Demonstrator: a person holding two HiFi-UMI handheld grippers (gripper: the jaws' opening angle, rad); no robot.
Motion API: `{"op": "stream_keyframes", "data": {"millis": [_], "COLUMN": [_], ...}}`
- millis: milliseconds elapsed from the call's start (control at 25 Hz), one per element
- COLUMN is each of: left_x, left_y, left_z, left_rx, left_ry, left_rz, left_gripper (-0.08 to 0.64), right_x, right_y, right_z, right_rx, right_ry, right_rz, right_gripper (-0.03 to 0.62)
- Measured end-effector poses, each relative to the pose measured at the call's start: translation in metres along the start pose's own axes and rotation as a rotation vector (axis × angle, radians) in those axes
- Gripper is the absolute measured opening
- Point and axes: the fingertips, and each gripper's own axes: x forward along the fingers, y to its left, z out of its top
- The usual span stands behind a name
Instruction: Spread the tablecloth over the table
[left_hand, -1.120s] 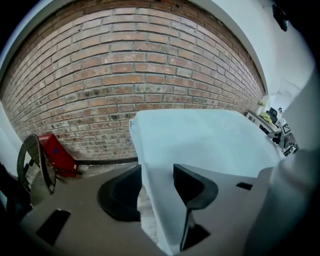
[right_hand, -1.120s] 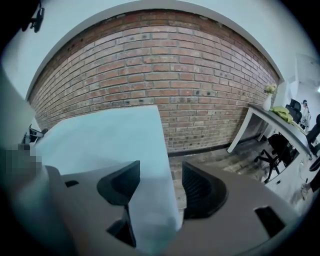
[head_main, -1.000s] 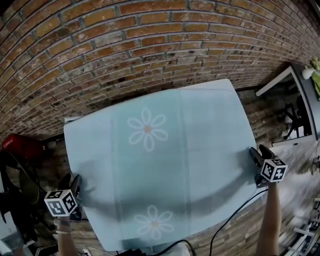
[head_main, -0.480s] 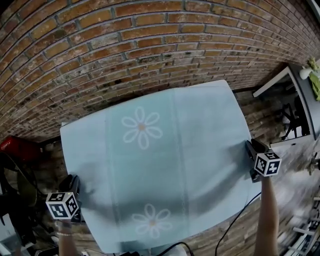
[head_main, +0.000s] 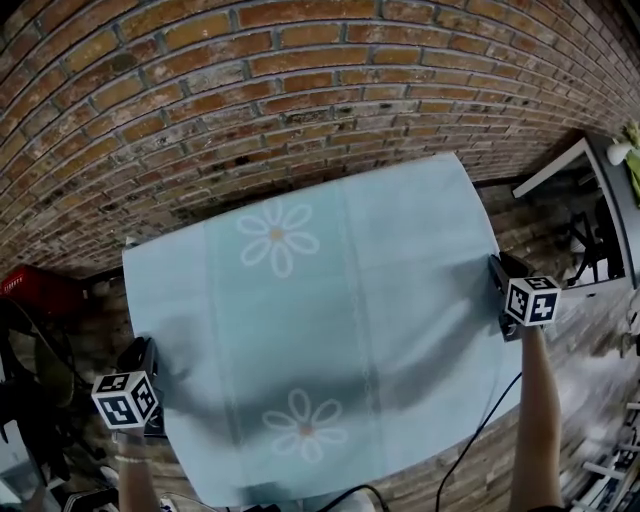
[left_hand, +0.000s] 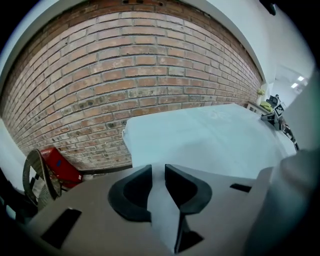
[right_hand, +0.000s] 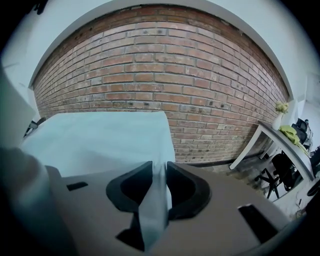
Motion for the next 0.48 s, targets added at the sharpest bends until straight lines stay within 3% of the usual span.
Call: {"op": "stream_keyframes", "data": {"millis": [480], "left_x": [0.014], "left_y": [0.009], "left_z": [0.017], "left_rx": [-0.05], "left_ry": [-0.05], "left_rz": [0.061], "left_gripper": [0.074], "right_x": [0.051], "right_y": [0.007], "right_z": [0.051], "right_rx": [-0.071], "right_ry": [-0.02], "right_rz": [-0.016], "right_gripper": [0.092]}}
